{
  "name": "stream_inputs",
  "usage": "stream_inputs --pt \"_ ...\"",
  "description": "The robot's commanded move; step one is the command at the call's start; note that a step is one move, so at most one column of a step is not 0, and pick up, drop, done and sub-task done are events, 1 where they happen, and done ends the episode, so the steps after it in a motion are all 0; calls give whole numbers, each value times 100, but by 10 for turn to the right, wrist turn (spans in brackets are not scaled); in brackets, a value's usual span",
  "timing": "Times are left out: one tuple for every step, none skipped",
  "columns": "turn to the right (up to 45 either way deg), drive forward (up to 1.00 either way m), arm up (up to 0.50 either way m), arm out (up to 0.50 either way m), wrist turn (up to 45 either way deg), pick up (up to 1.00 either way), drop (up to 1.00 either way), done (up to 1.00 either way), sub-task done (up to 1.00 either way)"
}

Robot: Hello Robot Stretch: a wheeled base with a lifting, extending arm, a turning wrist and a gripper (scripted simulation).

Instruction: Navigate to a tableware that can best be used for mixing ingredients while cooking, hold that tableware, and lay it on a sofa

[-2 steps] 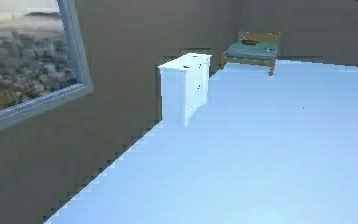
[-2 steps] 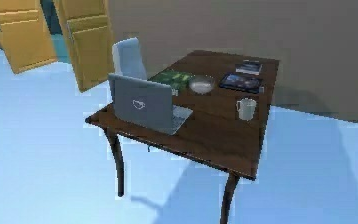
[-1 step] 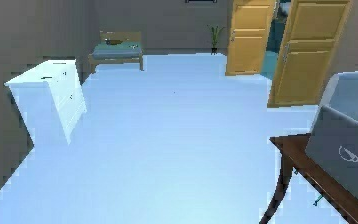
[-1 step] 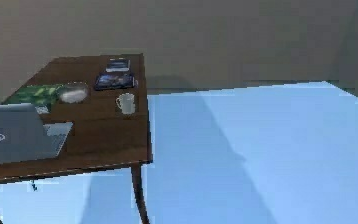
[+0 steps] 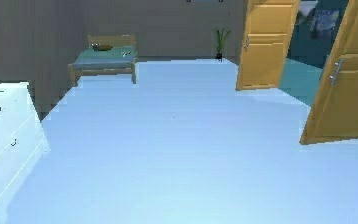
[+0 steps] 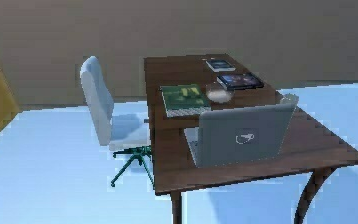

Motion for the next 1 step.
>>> stream_inputs --pt "150 0 0 0 0 0 0 0 0"
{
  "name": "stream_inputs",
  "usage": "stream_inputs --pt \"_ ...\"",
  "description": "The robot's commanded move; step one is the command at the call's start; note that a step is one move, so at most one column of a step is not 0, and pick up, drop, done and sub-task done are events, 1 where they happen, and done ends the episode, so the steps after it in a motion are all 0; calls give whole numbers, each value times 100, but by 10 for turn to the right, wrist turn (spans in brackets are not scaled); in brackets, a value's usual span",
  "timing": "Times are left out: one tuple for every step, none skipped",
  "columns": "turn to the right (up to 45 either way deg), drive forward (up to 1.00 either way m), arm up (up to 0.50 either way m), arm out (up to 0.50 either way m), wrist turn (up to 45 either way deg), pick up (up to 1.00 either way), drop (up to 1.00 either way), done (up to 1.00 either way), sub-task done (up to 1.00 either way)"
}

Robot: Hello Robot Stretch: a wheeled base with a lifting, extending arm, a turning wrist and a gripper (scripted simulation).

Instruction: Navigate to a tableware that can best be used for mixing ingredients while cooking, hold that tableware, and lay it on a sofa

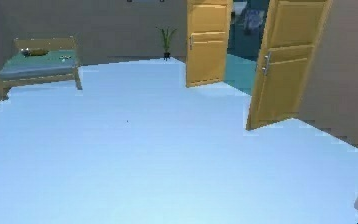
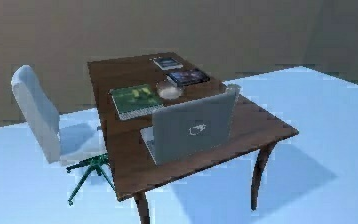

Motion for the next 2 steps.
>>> stream_inputs --pt "0 10 0 0 0 0 0 0 0" --pt "300 0 0 0 0 0 0 0 0"
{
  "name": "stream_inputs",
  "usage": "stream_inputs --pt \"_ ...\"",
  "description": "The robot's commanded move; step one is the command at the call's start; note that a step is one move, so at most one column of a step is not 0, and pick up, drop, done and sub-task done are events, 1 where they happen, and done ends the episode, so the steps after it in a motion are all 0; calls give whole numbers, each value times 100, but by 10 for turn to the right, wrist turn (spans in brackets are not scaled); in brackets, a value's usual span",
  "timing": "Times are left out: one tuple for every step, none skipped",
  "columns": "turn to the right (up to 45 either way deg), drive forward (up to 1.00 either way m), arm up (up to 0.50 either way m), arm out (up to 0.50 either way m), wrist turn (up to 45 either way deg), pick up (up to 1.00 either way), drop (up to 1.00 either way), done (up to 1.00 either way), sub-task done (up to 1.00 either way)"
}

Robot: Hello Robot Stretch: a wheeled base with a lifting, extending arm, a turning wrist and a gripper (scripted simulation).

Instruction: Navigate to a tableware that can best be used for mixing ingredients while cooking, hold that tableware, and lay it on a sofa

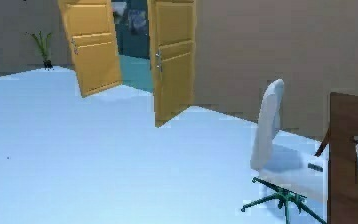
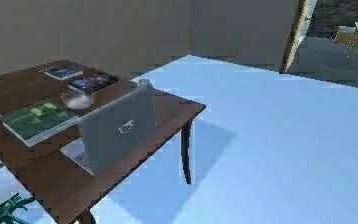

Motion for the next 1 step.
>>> stream_inputs --pt "0 95 0 0 0 0 0 0 0"
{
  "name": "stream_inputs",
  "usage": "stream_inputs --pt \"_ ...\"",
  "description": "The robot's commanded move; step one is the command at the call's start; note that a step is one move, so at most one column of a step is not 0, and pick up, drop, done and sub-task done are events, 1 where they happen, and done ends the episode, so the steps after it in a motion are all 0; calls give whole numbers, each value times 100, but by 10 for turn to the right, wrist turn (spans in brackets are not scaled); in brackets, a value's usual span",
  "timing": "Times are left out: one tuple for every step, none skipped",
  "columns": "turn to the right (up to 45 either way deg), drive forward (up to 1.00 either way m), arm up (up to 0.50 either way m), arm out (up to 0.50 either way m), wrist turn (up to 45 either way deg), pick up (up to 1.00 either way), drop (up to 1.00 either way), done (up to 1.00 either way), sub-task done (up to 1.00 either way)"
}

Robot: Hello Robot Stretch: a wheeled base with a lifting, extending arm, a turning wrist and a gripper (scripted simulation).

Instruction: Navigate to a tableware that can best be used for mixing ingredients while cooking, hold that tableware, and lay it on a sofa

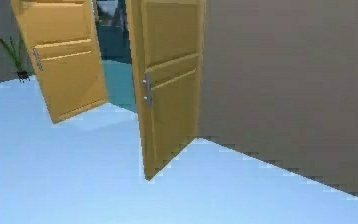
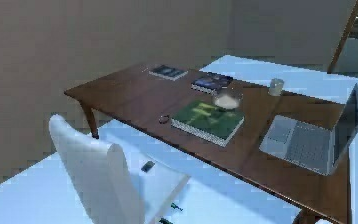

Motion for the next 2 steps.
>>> stream_inputs --pt "0 60 0 0 0 0 0 0 0" --pt "360 0 0 0 0 0 0 0 0"
